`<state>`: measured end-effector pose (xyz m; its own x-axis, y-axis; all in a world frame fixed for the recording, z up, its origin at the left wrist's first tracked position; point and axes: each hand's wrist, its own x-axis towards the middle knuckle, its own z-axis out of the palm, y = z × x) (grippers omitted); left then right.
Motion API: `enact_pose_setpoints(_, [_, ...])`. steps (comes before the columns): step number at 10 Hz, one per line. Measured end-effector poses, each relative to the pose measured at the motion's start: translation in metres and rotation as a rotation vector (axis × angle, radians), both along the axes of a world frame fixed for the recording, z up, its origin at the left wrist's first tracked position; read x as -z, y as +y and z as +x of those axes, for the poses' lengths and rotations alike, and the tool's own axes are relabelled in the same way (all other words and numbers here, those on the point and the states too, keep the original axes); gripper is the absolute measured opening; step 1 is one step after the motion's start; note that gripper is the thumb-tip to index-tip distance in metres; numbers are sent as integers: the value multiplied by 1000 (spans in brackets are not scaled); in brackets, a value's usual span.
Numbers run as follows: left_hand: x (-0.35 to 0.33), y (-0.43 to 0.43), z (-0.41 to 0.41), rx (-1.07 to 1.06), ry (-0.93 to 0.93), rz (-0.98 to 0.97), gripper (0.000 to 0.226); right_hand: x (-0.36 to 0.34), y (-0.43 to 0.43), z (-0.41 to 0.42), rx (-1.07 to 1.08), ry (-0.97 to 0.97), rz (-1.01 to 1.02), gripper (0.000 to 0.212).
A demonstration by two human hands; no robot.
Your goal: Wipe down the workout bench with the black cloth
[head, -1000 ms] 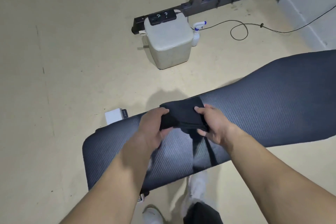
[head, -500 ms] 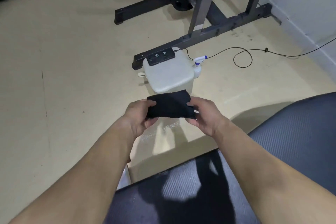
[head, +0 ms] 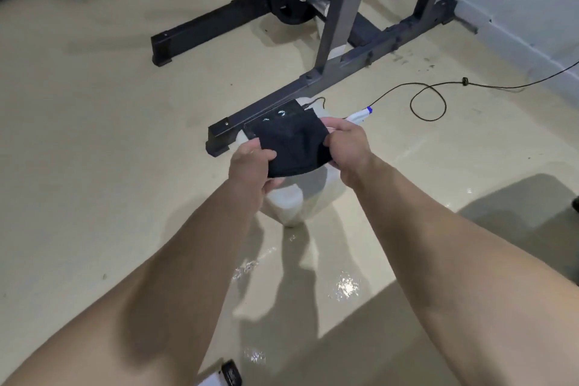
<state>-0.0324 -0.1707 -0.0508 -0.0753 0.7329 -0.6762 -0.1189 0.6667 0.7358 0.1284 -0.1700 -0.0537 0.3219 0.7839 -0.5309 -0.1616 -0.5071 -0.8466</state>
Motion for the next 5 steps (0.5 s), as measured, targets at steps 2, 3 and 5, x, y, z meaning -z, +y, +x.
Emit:
enact_pose_setpoints(2, [74,6,-1,400,176,-214,21,76,20,15,-253,-710,-386,44])
enact_pose_setpoints(3, [90,-15,-16,518,213,-230,25,89,-4,14,-283,-691,-505,31])
enact_pose_setpoints(5, [55,-22,-40,643,323,-155,16,60,-15,15,-422,-719,-435,23])
